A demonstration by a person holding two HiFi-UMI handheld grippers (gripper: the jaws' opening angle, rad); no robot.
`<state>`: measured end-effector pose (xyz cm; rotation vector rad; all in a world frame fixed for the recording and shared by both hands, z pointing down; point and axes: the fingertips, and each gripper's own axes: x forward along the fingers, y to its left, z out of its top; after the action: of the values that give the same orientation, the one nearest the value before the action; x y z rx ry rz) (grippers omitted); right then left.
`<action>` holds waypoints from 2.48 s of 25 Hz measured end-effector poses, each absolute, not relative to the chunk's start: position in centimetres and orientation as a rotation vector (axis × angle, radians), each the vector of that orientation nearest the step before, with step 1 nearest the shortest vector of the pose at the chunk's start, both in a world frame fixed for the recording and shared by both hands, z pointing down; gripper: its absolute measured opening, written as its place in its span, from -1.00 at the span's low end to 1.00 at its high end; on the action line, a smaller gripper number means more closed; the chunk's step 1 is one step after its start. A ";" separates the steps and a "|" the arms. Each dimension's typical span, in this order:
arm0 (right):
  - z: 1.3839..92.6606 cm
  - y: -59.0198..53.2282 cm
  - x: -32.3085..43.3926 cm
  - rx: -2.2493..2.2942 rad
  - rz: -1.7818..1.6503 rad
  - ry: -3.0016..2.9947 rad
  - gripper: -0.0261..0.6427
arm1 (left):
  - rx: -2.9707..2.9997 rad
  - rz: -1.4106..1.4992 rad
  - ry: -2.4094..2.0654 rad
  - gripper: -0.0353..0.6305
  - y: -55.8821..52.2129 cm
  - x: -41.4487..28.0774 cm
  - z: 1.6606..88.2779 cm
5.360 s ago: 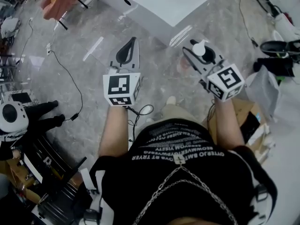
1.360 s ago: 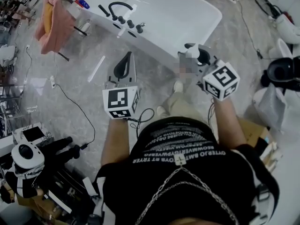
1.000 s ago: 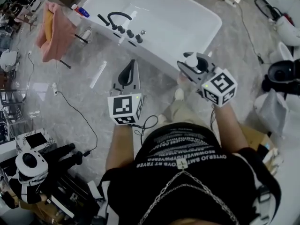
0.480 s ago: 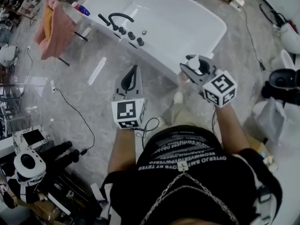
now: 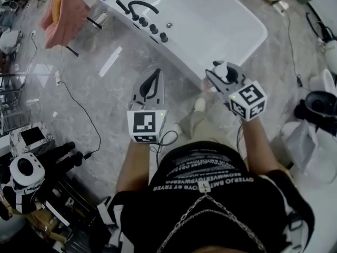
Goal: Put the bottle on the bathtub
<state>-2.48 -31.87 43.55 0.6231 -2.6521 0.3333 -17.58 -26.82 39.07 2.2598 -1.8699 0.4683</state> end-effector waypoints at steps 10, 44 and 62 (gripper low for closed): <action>50.2 -35.4 -2.8 0.641 0.382 -2.555 -0.50 | 2.216 0.487 -1.841 -0.90 -28.0 -17.8 41.9; 70.0 -37.9 1.0 0.696 0.573 -2.266 -0.48 | 2.189 0.504 -1.701 -0.90 -27.9 -13.8 48.2; 72.2 -37.5 2.0 0.759 0.579 -2.283 -0.45 | 2.195 0.547 -1.671 -0.90 -26.1 -13.4 48.3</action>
<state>1.95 -37.48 72.20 0.7586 -2.2826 0.5793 -13.39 -26.10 48.34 2.1948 -1.6705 0.5467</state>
